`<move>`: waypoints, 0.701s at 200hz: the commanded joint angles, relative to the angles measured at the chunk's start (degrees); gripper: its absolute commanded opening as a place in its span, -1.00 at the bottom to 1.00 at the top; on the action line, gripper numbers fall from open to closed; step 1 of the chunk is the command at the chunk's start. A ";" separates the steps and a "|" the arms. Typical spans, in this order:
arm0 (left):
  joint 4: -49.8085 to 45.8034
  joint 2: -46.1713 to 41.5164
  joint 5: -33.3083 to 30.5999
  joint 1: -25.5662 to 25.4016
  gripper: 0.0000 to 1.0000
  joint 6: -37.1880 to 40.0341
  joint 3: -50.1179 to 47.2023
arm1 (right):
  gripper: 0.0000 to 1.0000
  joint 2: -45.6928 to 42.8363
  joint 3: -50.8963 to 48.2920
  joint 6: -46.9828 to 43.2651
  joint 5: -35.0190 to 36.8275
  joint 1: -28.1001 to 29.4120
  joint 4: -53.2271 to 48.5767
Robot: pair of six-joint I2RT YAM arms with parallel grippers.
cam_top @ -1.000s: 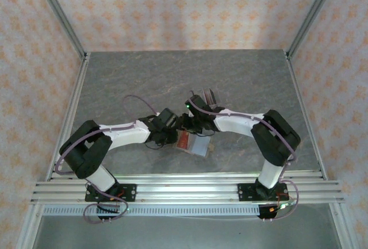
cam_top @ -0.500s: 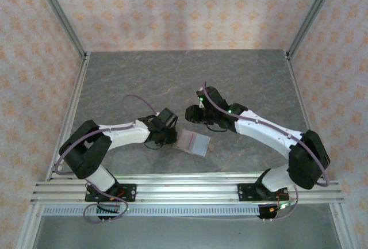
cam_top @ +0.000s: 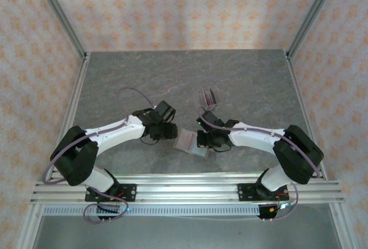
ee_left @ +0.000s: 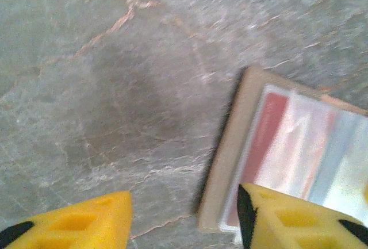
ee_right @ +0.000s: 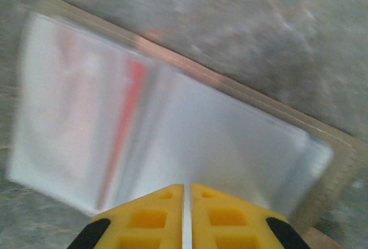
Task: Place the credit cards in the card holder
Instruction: Flip over the card slot in the card holder, then pick up the credit card from the storage box.
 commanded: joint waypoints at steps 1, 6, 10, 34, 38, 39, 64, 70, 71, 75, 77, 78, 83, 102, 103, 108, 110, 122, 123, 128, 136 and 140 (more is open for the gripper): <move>-4.75 0.30 -0.95 0.01 0.15 3.61 3.84 | -0.78 -4.42 -2.42 3.00 3.87 0.14 -4.34; -5.01 0.78 -0.92 -0.04 0.17 4.12 4.49 | -0.78 -4.94 -2.47 3.19 4.38 0.19 -5.57; -5.29 1.13 -0.85 -0.04 0.18 4.46 4.91 | -0.78 -5.21 -2.47 3.29 4.91 0.12 -6.50; -4.60 3.60 -0.03 -0.60 0.19 5.95 6.14 | -0.76 -5.54 -2.40 3.72 6.23 -0.15 -9.68; -4.43 4.01 0.13 -0.73 0.19 6.21 6.27 | -0.76 -5.22 -2.23 3.71 6.29 -0.35 -10.00; -4.41 4.11 0.13 -0.73 0.19 6.31 6.28 | -0.76 -5.14 -2.18 3.75 6.28 -0.39 -9.99; -4.12 6.31 0.33 -1.68 0.21 8.28 7.65 | -0.76 -1.08 1.23 1.80 8.48 -1.10 -11.38; -4.14 6.73 0.46 -1.78 0.21 8.49 7.89 | -0.76 0.10 2.21 0.91 8.91 -1.36 -11.38; -4.17 6.80 0.52 -1.75 0.21 8.55 7.92 | -0.76 0.29 2.42 0.72 8.95 -1.42 -11.38; -4.15 6.98 0.72 -1.79 0.21 8.68 8.01 | -0.76 1.09 3.16 0.06 9.22 -1.66 -11.38; -4.11 7.02 0.79 -1.79 0.21 8.74 8.06 | -0.76 1.51 3.42 -0.33 9.46 -1.79 -11.43; -4.16 7.03 0.81 -1.79 0.21 8.81 8.10 | -0.76 1.75 3.68 -0.56 9.46 -1.85 -11.45; -4.21 7.24 0.84 -1.65 0.21 8.87 8.28 | -0.76 2.68 4.69 -1.53 9.77 -2.12 -11.47; -4.57 7.74 1.04 -1.62 0.22 8.20 8.62 | -0.76 4.67 8.28 -6.10 10.03 -2.47 -11.08; -4.57 7.74 1.07 -1.62 0.22 8.18 8.60 | -0.76 4.73 8.36 -6.30 10.00 -2.50 -10.88; -4.48 7.66 1.23 -1.62 0.22 7.90 8.42 | -0.76 4.80 8.87 -7.24 9.98 -2.58 -10.17; -4.41 7.61 1.18 -1.62 0.22 7.79 8.40 | -0.76 4.79 9.09 -7.63 9.97 -2.55 -10.03; -4.39 7.47 0.61 -1.55 0.23 7.16 8.13 | -0.75 5.12 11.14 -9.07 9.32 -2.71 -10.58; -4.39 7.43 0.59 -1.54 0.23 7.18 8.13 | -0.75 5.13 11.37 -9.19 9.24 -2.75 -10.68; -4.48 7.47 0.58 -1.52 0.23 7.18 8.18 | -0.75 5.09 12.57 -9.57 9.00 -2.80 -11.96; -4.72 7.43 0.60 -1.55 0.23 7.18 8.31 | -0.75 4.65 14.21 -9.64 8.69 -2.80 -13.72; -4.74 7.39 0.53 -1.60 0.22 7.14 8.31 | -0.75 4.04 14.99 -9.70 8.72 -2.80 -14.90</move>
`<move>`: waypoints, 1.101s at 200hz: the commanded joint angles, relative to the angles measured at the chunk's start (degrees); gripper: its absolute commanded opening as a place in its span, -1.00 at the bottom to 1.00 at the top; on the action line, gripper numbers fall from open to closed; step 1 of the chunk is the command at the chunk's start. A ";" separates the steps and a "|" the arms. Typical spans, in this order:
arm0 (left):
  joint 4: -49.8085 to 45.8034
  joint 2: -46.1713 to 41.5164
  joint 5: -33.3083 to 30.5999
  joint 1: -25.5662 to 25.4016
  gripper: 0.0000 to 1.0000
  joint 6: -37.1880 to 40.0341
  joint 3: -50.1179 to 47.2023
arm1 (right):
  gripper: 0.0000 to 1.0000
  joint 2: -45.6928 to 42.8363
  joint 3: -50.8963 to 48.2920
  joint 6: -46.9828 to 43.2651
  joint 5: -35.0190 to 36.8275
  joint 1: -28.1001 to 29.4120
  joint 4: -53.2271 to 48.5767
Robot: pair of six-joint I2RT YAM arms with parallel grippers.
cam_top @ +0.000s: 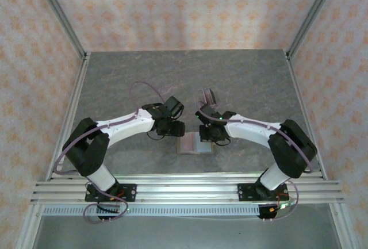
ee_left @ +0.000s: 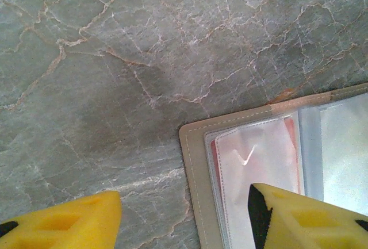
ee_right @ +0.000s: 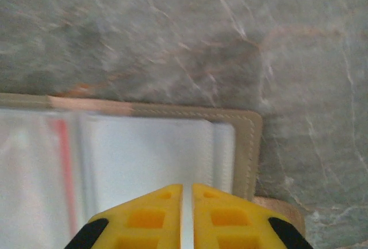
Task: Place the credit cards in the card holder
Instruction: Pick up the credit card from the storage box.
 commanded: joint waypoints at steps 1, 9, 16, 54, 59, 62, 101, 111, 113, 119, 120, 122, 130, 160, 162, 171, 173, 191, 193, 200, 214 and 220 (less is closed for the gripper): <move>-1.96 0.02 -0.19 -0.01 0.22 0.00 1.20 | -0.75 -1.07 4.93 -4.00 1.47 -0.20 -4.89; -1.91 -0.22 -0.28 0.01 0.22 -0.18 1.21 | -0.75 -2.66 6.35 -4.19 2.09 -0.20 -6.71; -1.87 -0.33 -0.39 -0.05 0.22 -0.34 1.36 | -0.74 -4.21 7.73 -4.22 3.59 -0.41 -8.67; -1.10 -0.75 0.49 0.02 0.22 -1.74 1.30 | -0.37 -4.85 18.62 -4.78 13.18 -7.91 -16.82; -0.94 -0.84 0.65 0.02 0.22 -1.96 1.12 | -0.34 -3.91 20.14 -4.85 14.99 -9.18 -17.48; -0.79 -1.00 0.69 0.02 0.22 -2.23 0.97 | -0.34 -3.04 20.97 -4.96 15.68 -9.81 -17.72; -0.68 -1.54 0.51 0.01 0.22 -1.35 0.30 | -0.42 6.52 29.62 -8.34 15.96 -13.88 -15.76; -0.90 -1.58 0.27 0.02 0.22 -0.55 0.49 | -0.43 9.31 32.47 -9.25 15.89 -14.13 -15.77; -0.90 -1.59 0.24 0.02 0.22 -0.41 0.50 | -0.43 10.03 33.21 -9.39 15.93 -14.16 -15.85; -0.82 -1.64 0.23 0.02 0.22 -0.14 0.50 | -0.44 11.80 35.02 -9.97 15.78 -14.33 -16.21; -0.82 -1.65 0.23 0.02 0.22 -0.08 0.55 | -0.44 12.12 35.19 -10.07 15.70 -14.39 -16.22; -0.82 -1.60 0.23 -0.05 0.22 -0.03 0.58 | -0.43 12.76 35.75 -10.26 15.58 -14.38 -16.27; -0.91 -1.68 0.23 -0.02 0.22 0.12 0.68 | -0.43 15.05 38.02 -10.95 14.64 -14.60 -16.82; -0.08 -1.82 0.47 0.02 0.23 0.93 0.06 | -0.45 22.41 46.13 -11.52 15.84 -14.66 -21.46; 0.03 -1.65 0.49 -0.02 0.23 0.99 0.06 | -0.45 22.73 46.42 -11.50 16.12 -14.62 -21.71; -0.11 -1.24 0.98 0.02 0.23 1.55 0.40 | -0.45 23.64 47.21 -11.43 16.27 -14.65 -22.16; -0.16 -1.04 1.12 -0.02 0.23 1.70 0.48 | -0.45 23.85 47.29 -11.39 16.20 -14.69 -22.19; 0.00 -0.27 1.65 0.02 0.23 1.97 0.84 | -0.44 24.83 47.12 -11.15 14.44 -14.65 -21.77; 0.07 -0.16 1.73 -0.02 0.22 1.98 0.78 | -0.44 24.96 47.13 -11.14 14.28 -14.64 -21.79; 0.38 0.22 1.85 0.02 0.23 2.01 0.77 | -0.44 25.31 47.18 -11.10 14.05 -14.62 -21.99; 1.08 0.62 2.18 0.02 0.23 1.95 0.70 | -0.44 25.86 47.13 -11.10 14.60 -14.65 -22.34; 1.30 0.72 2.21 0.02 0.22 1.77 0.76 | -0.45 26.01 47.05 -11.17 14.57 -14.65 -22.30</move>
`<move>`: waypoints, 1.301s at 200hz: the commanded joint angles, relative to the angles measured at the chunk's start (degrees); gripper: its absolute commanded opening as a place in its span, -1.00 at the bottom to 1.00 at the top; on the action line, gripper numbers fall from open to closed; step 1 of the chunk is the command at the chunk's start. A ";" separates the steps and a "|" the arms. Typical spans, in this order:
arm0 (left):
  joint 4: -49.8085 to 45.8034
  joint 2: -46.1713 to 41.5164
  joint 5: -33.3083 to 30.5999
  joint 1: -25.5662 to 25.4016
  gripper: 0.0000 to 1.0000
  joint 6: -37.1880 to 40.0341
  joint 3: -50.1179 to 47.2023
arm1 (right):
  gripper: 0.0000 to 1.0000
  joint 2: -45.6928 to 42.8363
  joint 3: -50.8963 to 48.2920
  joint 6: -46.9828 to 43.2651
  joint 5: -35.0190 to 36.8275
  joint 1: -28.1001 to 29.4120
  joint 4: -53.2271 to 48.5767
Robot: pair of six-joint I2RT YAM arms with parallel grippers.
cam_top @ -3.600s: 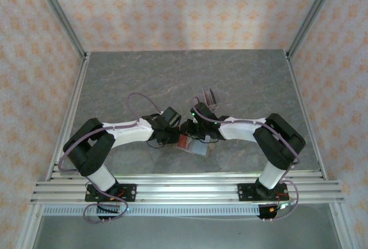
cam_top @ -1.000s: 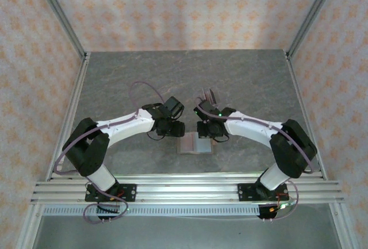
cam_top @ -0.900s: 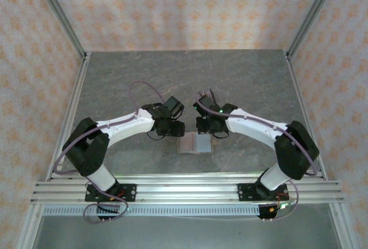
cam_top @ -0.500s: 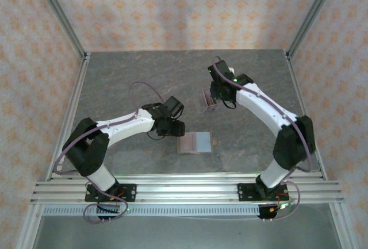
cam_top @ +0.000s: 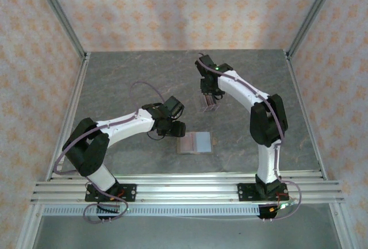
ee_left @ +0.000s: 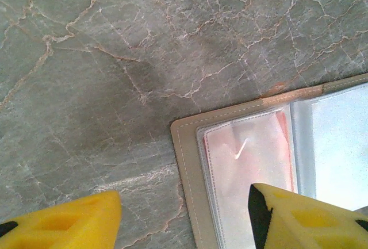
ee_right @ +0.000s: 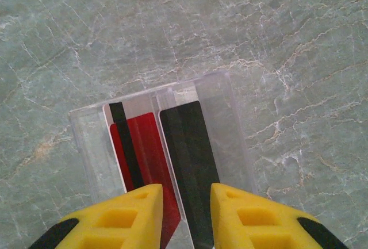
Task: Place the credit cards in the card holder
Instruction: Pick up the credit card from the storage box.
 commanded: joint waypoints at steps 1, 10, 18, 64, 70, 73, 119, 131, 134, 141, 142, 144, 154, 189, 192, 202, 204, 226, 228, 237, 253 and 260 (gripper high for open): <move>1.19 0.68 0.72 0.02 0.23 1.24 0.66 | -0.45 1.67 1.48 -0.75 0.91 -0.33 -2.95; 1.62 0.64 0.81 0.02 0.23 0.86 0.50 | -0.45 2.16 1.47 -0.98 0.49 -0.34 -2.95; 1.87 0.53 0.85 0.02 0.23 0.55 0.40 | -0.46 2.61 1.63 -1.15 0.17 -0.34 -2.94; 1.36 0.67 0.13 0.06 0.22 0.20 0.29 | -0.52 4.39 2.14 -1.64 -0.76 -0.38 -2.77; 1.36 0.69 0.13 0.04 0.22 0.09 0.32 | -0.55 4.57 2.38 -1.73 -0.47 -0.32 -3.02; 1.32 0.72 0.14 0.02 0.22 -0.03 0.23 | -0.56 4.59 2.43 -1.71 -0.29 -0.36 -3.17; 1.73 0.42 0.28 0.02 0.22 -0.80 -0.22 | -0.72 4.24 2.57 -2.04 0.90 -0.30 -3.56; 1.47 0.35 0.16 0.02 0.22 -0.78 -0.14 | -0.75 4.43 2.87 -2.38 1.39 -0.40 -3.95; 1.41 0.35 0.13 0.02 0.22 -0.76 -0.14 | -0.76 4.46 2.95 -2.41 1.54 -0.38 -4.00; 1.36 0.28 0.11 0.02 0.22 -0.72 -0.14 | -0.77 4.50 3.01 -2.57 1.79 -0.40 -4.13; 1.36 0.28 0.07 0.02 0.22 -0.72 -0.14 | -0.77 4.55 3.08 -2.58 1.83 -0.40 -4.16; 1.36 0.28 0.11 0.02 0.22 -0.71 -0.13 | -0.77 4.58 3.06 -2.65 1.91 -0.38 -4.22; 1.36 0.18 -0.05 0.02 0.22 -0.74 -0.10 | -0.81 4.68 3.38 -2.84 2.14 -0.36 -4.51; 1.40 0.51 0.07 0.02 0.21 -0.93 -0.10 | -0.89 4.86 4.75 -3.54 3.13 -0.36 -5.38; 1.44 0.52 0.04 0.02 0.22 -0.89 -0.09 | -0.90 4.93 4.93 -3.59 3.30 -0.35 -5.53; 1.44 0.60 -0.03 0.02 0.22 -0.90 -0.13 | -0.95 4.94 5.42 -3.94 4.07 -0.36 -5.97; 1.47 0.63 -0.05 0.02 0.22 -0.89 -0.13 | -0.96 4.94 5.54 -3.98 4.20 -0.35 -6.10; 1.19 0.47 -0.26 0.10 0.22 -0.80 -0.05 | -1.00 4.56 6.95 -4.59 6.10 -0.36 -7.54; 1.07 0.44 -0.23 0.11 0.21 -0.73 -0.05 | -1.00 4.48 7.11 -4.62 6.16 -0.39 -7.72; 0.94 0.25 -0.31 0.11 0.22 -0.61 0.04 | -1.00 3.68 7.48 -4.64 7.09 -0.31 -8.12; 0.79 -0.26 -0.14 0.15 0.22 -0.14 0.13 | -1.00 1.34 7.39 -4.43 8.56 -0.23 -8.11; 0.82 -0.24 -0.08 0.11 0.22 -0.01 0.13 | -1.00 -0.07 7.15 -4.19 9.55 0.10 -8.08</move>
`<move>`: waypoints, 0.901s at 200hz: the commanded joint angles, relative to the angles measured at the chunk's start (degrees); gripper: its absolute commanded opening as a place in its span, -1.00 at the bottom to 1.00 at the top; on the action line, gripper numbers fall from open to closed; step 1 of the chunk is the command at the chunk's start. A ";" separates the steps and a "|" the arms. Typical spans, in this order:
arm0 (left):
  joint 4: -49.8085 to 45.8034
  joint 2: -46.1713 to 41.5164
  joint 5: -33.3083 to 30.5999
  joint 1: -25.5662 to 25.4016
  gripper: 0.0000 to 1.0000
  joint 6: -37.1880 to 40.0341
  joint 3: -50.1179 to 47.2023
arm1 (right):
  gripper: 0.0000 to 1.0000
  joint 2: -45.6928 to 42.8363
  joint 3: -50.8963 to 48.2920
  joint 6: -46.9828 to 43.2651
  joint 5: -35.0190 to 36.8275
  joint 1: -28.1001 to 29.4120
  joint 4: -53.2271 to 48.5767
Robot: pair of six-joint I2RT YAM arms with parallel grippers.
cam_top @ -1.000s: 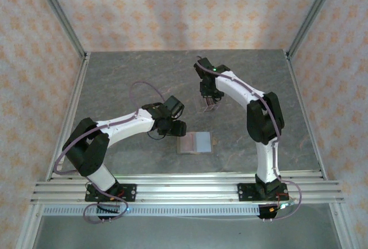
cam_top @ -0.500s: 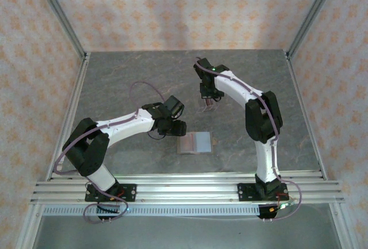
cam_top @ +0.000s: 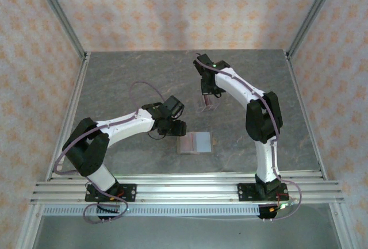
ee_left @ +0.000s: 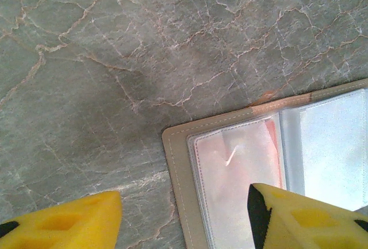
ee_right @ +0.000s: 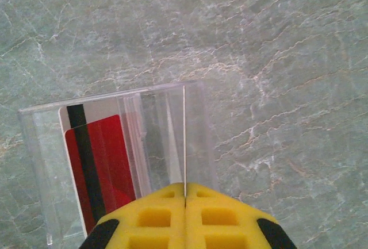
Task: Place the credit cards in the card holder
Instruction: Pick up the credit card from the storage box, then insert the credit card into the card slot.
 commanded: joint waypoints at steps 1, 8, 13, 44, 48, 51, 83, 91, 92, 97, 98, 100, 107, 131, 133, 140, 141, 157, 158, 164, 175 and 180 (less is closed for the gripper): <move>-0.53 -0.24 -0.31 0.15 0.22 0.65 0.19 | -1.00 -4.44 1.29 -0.44 5.41 0.42 -2.60; -0.65 -0.10 -0.38 0.18 0.22 0.85 0.28 | -1.00 -6.19 0.52 -0.41 6.16 0.79 -2.04; -0.78 0.12 -0.38 0.12 0.22 1.02 0.37 | -1.00 -7.63 -0.52 -0.43 6.56 1.36 -1.38; -1.60 2.43 -0.45 -0.06 0.24 1.31 1.59 | -1.00 -22.06 -18.46 -3.97 2.96 6.08 15.47; -1.70 2.73 -0.47 -0.19 0.23 1.33 1.87 | -1.00 -23.78 -20.80 -3.38 1.62 6.34 17.41; -1.71 2.85 -0.47 -0.28 0.23 1.31 2.07 | -1.00 -24.68 -22.74 -2.69 0.74 6.42 18.51; -1.72 4.20 -2.02 -2.51 0.22 0.96 3.09 | -1.00 -33.68 -35.71 1.39 -9.81 7.55 25.30; -1.71 4.72 -2.26 -3.05 0.22 0.72 3.21 | -1.00 -36.18 -39.18 2.12 -11.04 8.15 27.42; -1.67 4.79 -2.28 -3.18 0.22 0.71 3.22 | -1.00 -36.52 -39.63 2.19 -11.22 8.20 27.76; -1.65 5.18 -2.54 -3.57 0.22 0.55 3.31 | -1.00 -38.14 -41.74 2.85 -11.88 8.46 29.03; -1.68 5.24 -2.51 -3.62 0.21 0.54 3.31 | -1.00 -38.43 -42.01 2.99 -11.94 8.49 29.31; -1.70 5.37 -2.65 -3.79 0.21 0.48 3.34 | -1.00 -39.04 -43.03 3.32 -12.32 8.57 29.87; -1.79 5.86 -3.17 -4.25 0.21 0.26 3.49 | -1.00 -41.02 -46.05 4.50 -13.92 8.69 31.68; -1.73 7.19 -4.56 -5.27 0.19 -0.42 3.33 | -1.00 -45.83 -55.70 8.62 -20.05 8.69 38.58; -1.76 7.35 -4.61 -5.32 0.19 -0.44 3.38 | -1.00 -46.10 -56.25 8.92 -20.50 8.69 39.37; -1.88 7.78 -4.91 -5.51 0.18 -0.54 3.40 | -1.00 -47.11 -59.18 10.38 -22.21 8.77 41.88; -1.93 7.81 -4.97 -5.56 0.17 -0.62 3.40 | -1.00 -47.22 -59.56 10.58 -22.47 8.77 42.24; -2.19 8.44 -5.80 -5.81 0.15 -1.05 3.25 | -1.00 -49.04 -65.10 13.12 -25.42 9.00 48.88; -2.17 8.45 -5.86 -5.80 0.14 -1.06 3.24 | -1.00 -49.11 -65.43 13.27 -25.52 8.98 49.21; -2.21 8.50 -5.90 -5.79 0.13 -1.20 2.99 | -1.00 -49.47 -66.91 13.96 -26.09 9.08 51.35; -2.00 8.48 -5.96 -5.85 0.12 -1.50 2.54 | -1.00 -49.86 -69.27 14.80 -27.30 9.04 53.98; -1.85 8.45 -5.96 -5.79 0.11 -1.58 2.27 | -1.00 -49.89 -70.02 15.10 -27.75 9.17 54.89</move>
